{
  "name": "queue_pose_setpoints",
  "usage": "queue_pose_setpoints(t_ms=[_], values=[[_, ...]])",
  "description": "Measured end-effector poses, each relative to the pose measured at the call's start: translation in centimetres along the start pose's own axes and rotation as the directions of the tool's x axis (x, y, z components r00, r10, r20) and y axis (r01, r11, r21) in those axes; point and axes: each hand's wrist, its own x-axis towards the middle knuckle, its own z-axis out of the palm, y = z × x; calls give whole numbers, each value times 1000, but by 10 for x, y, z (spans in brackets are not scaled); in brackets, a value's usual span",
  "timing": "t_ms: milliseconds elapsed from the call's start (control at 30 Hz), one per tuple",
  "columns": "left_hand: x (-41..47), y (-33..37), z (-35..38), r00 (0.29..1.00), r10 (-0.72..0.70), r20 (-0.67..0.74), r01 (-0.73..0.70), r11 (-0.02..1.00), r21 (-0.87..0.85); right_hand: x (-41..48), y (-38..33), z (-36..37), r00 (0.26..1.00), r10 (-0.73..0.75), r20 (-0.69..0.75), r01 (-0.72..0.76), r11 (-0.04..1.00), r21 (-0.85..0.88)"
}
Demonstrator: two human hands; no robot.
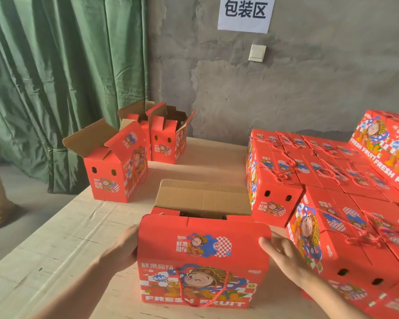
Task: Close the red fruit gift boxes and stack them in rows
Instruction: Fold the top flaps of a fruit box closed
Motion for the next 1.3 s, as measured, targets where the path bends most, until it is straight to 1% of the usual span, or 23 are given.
queue_pose_setpoints(t_ms=[67, 100, 133, 167, 200, 267, 300, 333, 367, 400, 433, 467, 500, 533, 567, 600, 633, 733, 833, 967, 1067, 1167, 1300], values=[[1, -1, -1, 999, -22, 34, 22, 1000, -6, -1, -3, 5, 988, 142, -63, -136, 986, 97], [0, -1, -1, 999, -4, 50, 5, 1000, -20, 0, -6, 10, 981, 180, -75, -167, 974, 153], [-1, 1, 0, 1000, -16, 3, 16, 1000, -18, 2, -12, 13, 965, 249, -87, -212, 929, 304], [1, 1, 1, 999, -20, -37, 20, 1000, -8, 5, -19, 15, 952, 286, -106, -227, 896, 381], [1, 0, 4, 994, -2, -105, 2, 1000, 0, 7, -21, 19, 940, 317, -130, -244, 886, 395], [4, -5, 6, 980, 48, -191, -49, 999, 2, 7, -25, 27, 936, 281, -210, -217, 934, 282], [8, -9, 6, 971, 98, -216, -99, 995, 10, 5, -24, 32, 931, 267, -249, -207, 947, 245], [8, -10, 7, 958, 159, -240, -155, 987, 38, 4, -25, 35, 923, 262, -280, -197, 950, 241], [9, -13, 8, 927, 257, -273, -242, 966, 86, 4, -25, 37, 916, 252, -311, -180, 953, 242], [6, -14, 10, 876, 372, -308, -336, 928, 163, 4, -26, 37, 910, 250, -331, -174, 954, 243], [4, -15, 12, 798, 515, -312, -437, 852, 289, 4, -26, 38, 905, 240, -350, -159, 956, 245], [-1, -14, 14, 708, 657, -258, -502, 725, 472, 4, -26, 39, 903, 238, -358, -156, 957, 244], [-3, -14, 16, 632, 763, -135, -529, 552, 644, 5, -25, 40, 901, 236, -362, -152, 957, 247], [-5, -14, 19, 581, 814, -1, -520, 372, 768, 5, -26, 40, 901, 243, -360, -161, 956, 244], [-6, -17, 22, 545, 832, 100, -496, 224, 839, 5, -24, 42, 899, 251, -359, -169, 955, 245], [-8, -18, 25, 538, 830, 148, -464, 145, 874, 5, -23, 42, 897, 254, -361, -173, 955, 242], [-9, -18, 27, 540, 827, 155, -443, 123, 888, 6, -21, 43, 896, 253, -364, -170, 955, 244], [-9, -15, 30, 555, 824, 115, -407, 149, 901, 9, -20, 42, 893, 287, -347, -192, 940, 283], [-6, -14, 31, 563, 820, 103, -409, 168, 897, 12, -21, 39, 889, 339, -308, -230, 912, 341], [-4, -15, 30, 580, 811, 68, -413, 221, 884, 22, -20, 29, 894, 416, -168, -319, 853, 414], [-3, -13, 27, 628, 776, 54, -421, 281, 863, 29, -18, 24, 888, 452, -82, -377, 820, 431], [-3, -3, 25, 691, 722, 11, -403, 373, 836, 29, -20, 27, 886, 446, -129, -367, 843, 393], [2, 11, 25, 745, 667, -7, -341, 389, 856, 30, -21, 30, 887, 433, -161, -353, 860, 369]])
